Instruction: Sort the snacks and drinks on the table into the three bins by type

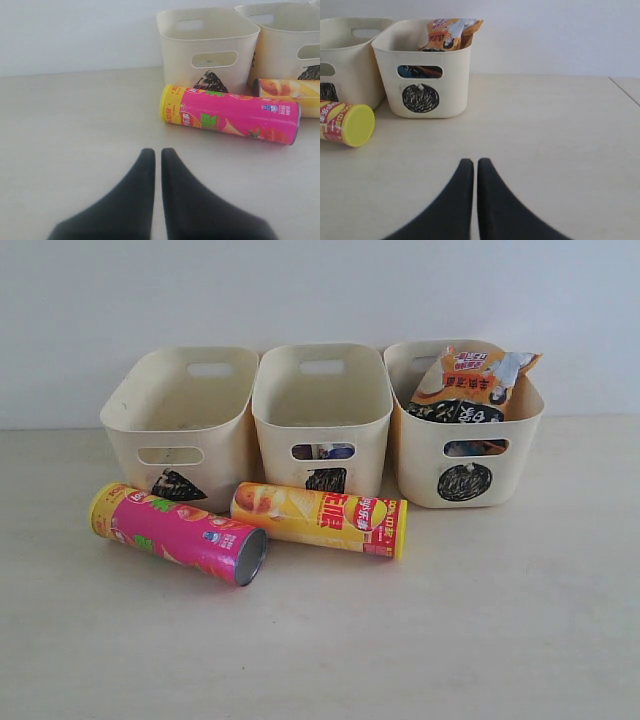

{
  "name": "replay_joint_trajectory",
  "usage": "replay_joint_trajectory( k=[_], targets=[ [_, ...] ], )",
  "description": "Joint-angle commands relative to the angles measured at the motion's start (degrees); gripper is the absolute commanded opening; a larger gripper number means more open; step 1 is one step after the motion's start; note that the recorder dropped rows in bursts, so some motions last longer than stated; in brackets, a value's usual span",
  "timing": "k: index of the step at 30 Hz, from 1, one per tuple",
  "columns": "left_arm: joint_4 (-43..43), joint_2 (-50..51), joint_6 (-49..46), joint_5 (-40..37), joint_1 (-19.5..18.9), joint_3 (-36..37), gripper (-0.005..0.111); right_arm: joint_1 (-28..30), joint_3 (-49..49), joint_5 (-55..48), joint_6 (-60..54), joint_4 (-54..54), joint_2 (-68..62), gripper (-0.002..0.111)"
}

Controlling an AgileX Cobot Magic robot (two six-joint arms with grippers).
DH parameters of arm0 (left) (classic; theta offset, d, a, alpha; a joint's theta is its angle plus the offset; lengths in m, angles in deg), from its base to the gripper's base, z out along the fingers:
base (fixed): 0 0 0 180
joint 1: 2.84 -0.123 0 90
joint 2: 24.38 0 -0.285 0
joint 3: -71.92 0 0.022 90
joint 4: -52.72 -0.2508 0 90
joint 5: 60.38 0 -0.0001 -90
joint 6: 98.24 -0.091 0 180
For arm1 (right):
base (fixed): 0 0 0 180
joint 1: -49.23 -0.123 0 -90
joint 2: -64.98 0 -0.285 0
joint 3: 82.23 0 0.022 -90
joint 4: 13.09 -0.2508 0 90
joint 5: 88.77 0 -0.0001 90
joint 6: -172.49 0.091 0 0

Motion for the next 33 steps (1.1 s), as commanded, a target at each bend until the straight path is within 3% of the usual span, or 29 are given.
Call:
replay_joint_trajectory(
  k=[1,18,21,23,28,33],
  targets=[
    [0.44,-0.15,0.63,0.13,0.13,0.21,0.004,0.1,-0.19,-2.45,0.05,-0.18,0.38,0.0],
    [0.44,-0.15,0.63,0.13,0.13,0.21,0.004,0.1,-0.19,-3.47,0.05,-0.18,0.38,0.0],
    [-4.15,-0.15,-3.94,1.51,0.13,0.21,0.004,0.1,-0.19,-3.47,0.05,-0.18,0.38,0.0],
    [-7.11,-0.15,-5.72,5.2,0.13,0.21,0.004,0.1,-0.19,-3.47,0.05,-0.18,0.38,0.0],
    [3.55,-0.15,4.39,18.92,0.13,0.21,0.004,0.1,-0.19,-3.47,0.05,-0.18,0.38,0.0],
    [5.63,-0.15,12.82,29.18,0.13,0.21,0.004,0.1,-0.19,-3.47,0.05,-0.18,0.38,0.0]
  ],
)
